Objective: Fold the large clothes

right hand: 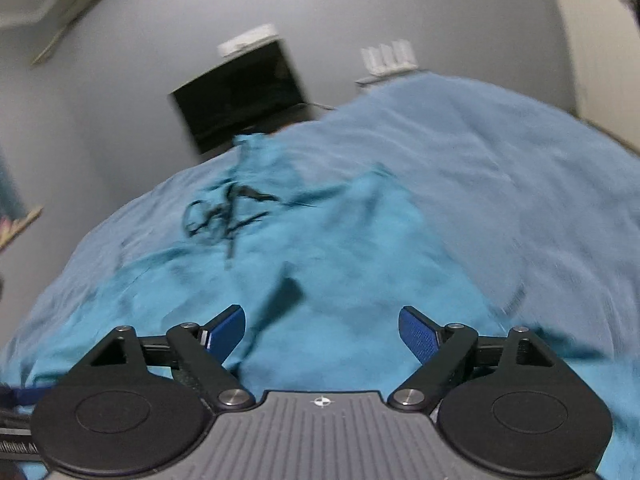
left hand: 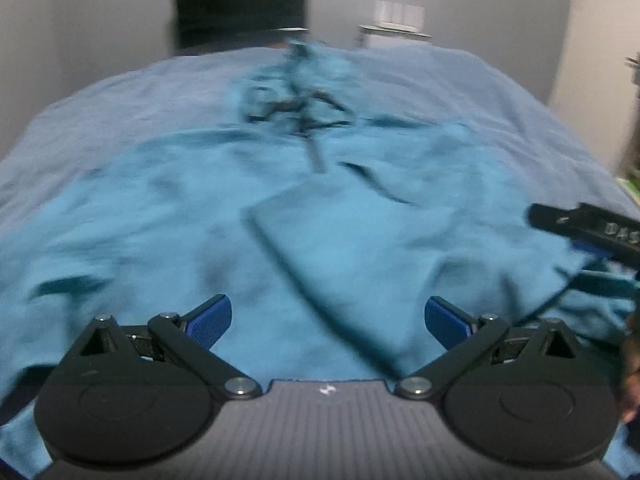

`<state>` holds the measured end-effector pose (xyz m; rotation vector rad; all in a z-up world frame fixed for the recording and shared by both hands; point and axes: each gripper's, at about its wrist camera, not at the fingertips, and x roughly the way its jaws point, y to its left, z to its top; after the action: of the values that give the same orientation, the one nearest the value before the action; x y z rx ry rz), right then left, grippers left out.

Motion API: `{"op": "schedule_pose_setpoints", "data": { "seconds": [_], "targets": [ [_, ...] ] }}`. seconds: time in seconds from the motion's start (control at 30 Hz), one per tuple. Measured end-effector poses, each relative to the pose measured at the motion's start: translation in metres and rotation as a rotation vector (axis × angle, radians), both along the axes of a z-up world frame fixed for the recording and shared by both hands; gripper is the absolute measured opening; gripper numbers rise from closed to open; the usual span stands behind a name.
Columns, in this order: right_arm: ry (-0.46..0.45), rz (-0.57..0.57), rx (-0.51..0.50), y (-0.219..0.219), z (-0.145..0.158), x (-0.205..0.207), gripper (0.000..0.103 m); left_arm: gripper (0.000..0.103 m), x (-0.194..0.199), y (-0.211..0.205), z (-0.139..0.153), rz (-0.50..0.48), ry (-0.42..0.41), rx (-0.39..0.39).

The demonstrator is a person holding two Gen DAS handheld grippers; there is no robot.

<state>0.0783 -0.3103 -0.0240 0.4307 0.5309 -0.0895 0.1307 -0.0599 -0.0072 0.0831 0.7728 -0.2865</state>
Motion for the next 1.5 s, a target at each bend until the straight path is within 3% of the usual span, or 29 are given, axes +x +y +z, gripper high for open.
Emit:
{"op": "schedule_pose_setpoints", "data": {
  "seconds": [0.1, 0.2, 0.27, 0.33, 0.43, 0.5, 0.63, 0.7, 0.77, 0.83, 0.9, 0.93, 1.1, 1.23, 1.37, 1.4, 1.43, 1.47, 1.5],
  "targets": [
    [-0.003, -0.077, 0.086, -0.020, -0.024, -0.009, 0.090, 0.102, 0.007, -0.033, -0.018, -0.062, 0.000, 0.041],
    [0.030, -0.091, 0.135, -0.027, -0.046, -0.006, 0.090, 0.088, 0.012, -0.054, -0.043, -0.062, -0.028, 0.185],
    [0.038, -0.077, 0.130, -0.025, -0.053, 0.001, 0.090, 0.056, 0.018, -0.053, -0.056, -0.041, -0.014, 0.227],
    [0.031, -0.057, 0.114, -0.022, -0.053, 0.000, 0.090, 0.044, 0.024, -0.033, -0.057, -0.004, 0.007, 0.148],
    [0.029, -0.020, 0.088, -0.015, -0.051, 0.000, 0.090, 0.042, 0.024, 0.018, -0.043, 0.113, -0.004, -0.018],
    [0.026, -0.001, 0.078, -0.011, -0.049, 0.000, 0.091, 0.046, 0.020, 0.054, -0.037, 0.218, 0.003, -0.112],
    [0.022, 0.038, 0.058, -0.004, -0.042, 0.000, 0.090, 0.057, 0.023, 0.111, -0.047, 0.390, 0.131, -0.402],
    [0.041, 0.043, 0.028, 0.002, -0.041, 0.004, 0.090, 0.059, 0.023, 0.115, -0.053, 0.402, 0.157, -0.437],
    [0.070, 0.036, 0.016, 0.003, -0.041, 0.008, 0.089, 0.059, 0.023, 0.097, -0.049, 0.358, 0.133, -0.303],
    [0.089, 0.031, 0.034, 0.000, -0.043, 0.010, 0.088, 0.060, 0.017, 0.072, -0.040, 0.283, 0.052, -0.130],
    [0.091, 0.024, 0.059, -0.004, -0.045, 0.011, 0.087, 0.068, 0.011, 0.048, -0.037, 0.184, -0.021, -0.023],
    [0.089, 0.021, 0.073, -0.006, -0.046, 0.011, 0.087, 0.072, 0.007, 0.037, -0.034, 0.132, -0.058, 0.011],
    [0.088, -0.005, 0.124, -0.012, -0.053, 0.010, 0.087, 0.073, 0.010, -0.019, -0.033, -0.031, -0.160, 0.166],
    [0.095, -0.001, 0.136, -0.012, -0.059, 0.012, 0.087, 0.073, 0.019, -0.055, -0.045, -0.102, -0.213, 0.287],
    [0.093, 0.001, 0.136, -0.010, -0.063, 0.013, 0.087, 0.073, 0.026, -0.075, -0.056, -0.143, -0.236, 0.332],
    [0.094, 0.001, 0.139, -0.010, -0.063, 0.013, 0.087, 0.071, 0.029, -0.076, -0.057, -0.132, -0.248, 0.339],
    [0.094, 0.001, 0.141, -0.010, -0.064, 0.014, 0.087, 0.053, 0.033, -0.077, -0.059, -0.128, -0.252, 0.325],
    [0.094, 0.001, 0.143, -0.010, -0.064, 0.014, 0.087, 0.027, 0.034, -0.073, -0.058, -0.126, -0.245, 0.294],
    [0.094, 0.001, 0.145, -0.011, -0.065, 0.015, 0.088, 0.025, 0.035, -0.068, -0.057, -0.110, -0.241, 0.267]
  ]
}}
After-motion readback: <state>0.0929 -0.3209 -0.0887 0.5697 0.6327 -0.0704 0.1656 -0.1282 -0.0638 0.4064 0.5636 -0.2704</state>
